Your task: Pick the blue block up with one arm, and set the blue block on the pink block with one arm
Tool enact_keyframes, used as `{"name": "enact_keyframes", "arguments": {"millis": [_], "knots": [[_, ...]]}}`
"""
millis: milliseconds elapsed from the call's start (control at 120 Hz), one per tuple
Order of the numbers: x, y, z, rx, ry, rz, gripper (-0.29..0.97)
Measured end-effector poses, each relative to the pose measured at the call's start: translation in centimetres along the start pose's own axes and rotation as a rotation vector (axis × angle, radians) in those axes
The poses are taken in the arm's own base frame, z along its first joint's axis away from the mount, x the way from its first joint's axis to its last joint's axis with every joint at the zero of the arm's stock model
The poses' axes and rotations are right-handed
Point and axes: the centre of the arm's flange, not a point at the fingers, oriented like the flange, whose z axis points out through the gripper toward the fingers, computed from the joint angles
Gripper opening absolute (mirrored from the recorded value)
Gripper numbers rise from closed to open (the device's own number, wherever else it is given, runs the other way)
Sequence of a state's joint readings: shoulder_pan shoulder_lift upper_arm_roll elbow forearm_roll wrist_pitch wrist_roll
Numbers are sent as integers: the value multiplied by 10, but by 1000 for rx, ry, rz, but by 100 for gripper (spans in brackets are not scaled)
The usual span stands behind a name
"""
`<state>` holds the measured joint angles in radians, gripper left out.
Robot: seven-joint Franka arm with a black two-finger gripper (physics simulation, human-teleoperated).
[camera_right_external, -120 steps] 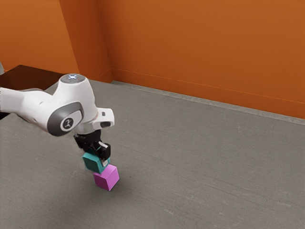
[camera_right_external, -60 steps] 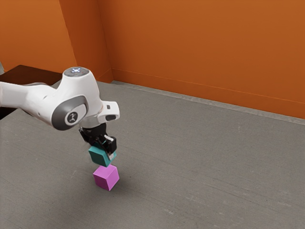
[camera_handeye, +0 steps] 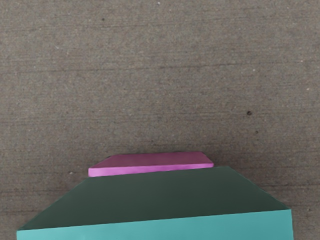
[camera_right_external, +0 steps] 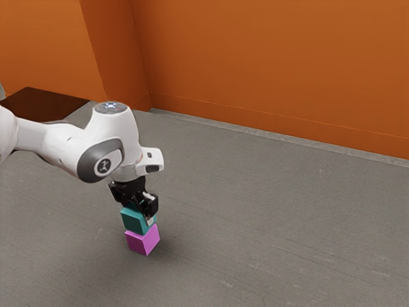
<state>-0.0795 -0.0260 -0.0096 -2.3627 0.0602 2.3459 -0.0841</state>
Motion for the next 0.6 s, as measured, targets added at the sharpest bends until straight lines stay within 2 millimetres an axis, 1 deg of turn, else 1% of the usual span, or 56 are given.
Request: {"name": "enact_keyframes", "arguments": {"millis": [325, 500, 600], "knots": [[1, 0, 6, -1, -9, -3, 38], [1, 1, 8, -5, -9, -2, 53], [2, 0, 8, -6, -6, 0, 58]]}}
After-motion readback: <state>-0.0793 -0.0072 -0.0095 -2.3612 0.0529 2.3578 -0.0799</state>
